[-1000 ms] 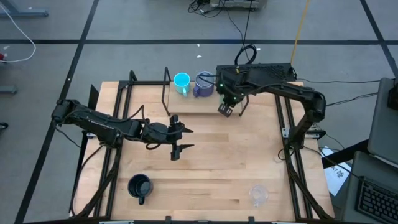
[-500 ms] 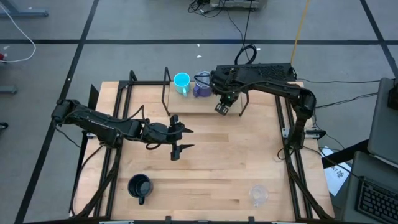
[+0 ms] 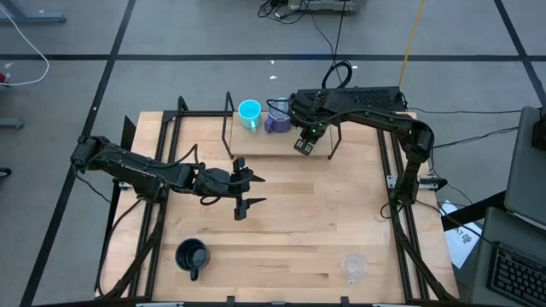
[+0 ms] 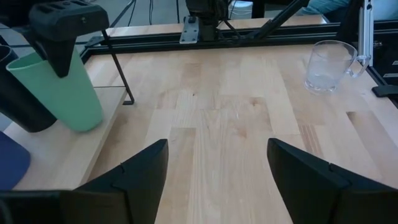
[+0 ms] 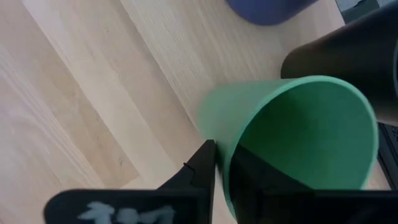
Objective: Stack small to large cups/mugs on shelf
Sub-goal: Put the green cup on the shelf
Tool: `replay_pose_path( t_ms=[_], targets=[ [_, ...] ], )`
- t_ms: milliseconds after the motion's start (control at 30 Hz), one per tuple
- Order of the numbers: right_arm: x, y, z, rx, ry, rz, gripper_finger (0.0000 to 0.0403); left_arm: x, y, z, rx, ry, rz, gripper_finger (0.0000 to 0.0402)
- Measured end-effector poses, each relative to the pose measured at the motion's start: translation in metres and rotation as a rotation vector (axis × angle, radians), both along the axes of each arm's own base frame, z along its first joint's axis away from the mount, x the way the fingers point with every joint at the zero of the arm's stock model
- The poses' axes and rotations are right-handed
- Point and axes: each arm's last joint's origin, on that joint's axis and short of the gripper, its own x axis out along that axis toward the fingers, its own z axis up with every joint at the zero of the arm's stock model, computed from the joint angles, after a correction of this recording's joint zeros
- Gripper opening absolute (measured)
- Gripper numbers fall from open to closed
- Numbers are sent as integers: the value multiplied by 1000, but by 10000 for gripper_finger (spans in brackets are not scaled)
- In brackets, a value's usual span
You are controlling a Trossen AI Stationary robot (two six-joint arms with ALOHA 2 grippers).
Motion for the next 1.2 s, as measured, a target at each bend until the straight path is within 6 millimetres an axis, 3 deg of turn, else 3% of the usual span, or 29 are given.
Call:
replay_pose_path(
  t_ms=[533, 900, 1200],
  targets=[
    [1, -1, 0, -32, 1, -10, 101, 0, 0, 0, -1, 1, 1, 271],
    [2, 3, 0, -35, 15, 40, 101, 0, 0, 0, -3, 1, 1, 271],
    [3, 7, 0, -54, 25, 61, 74, 0, 0, 0, 4, 2, -2, 271]
  ],
)
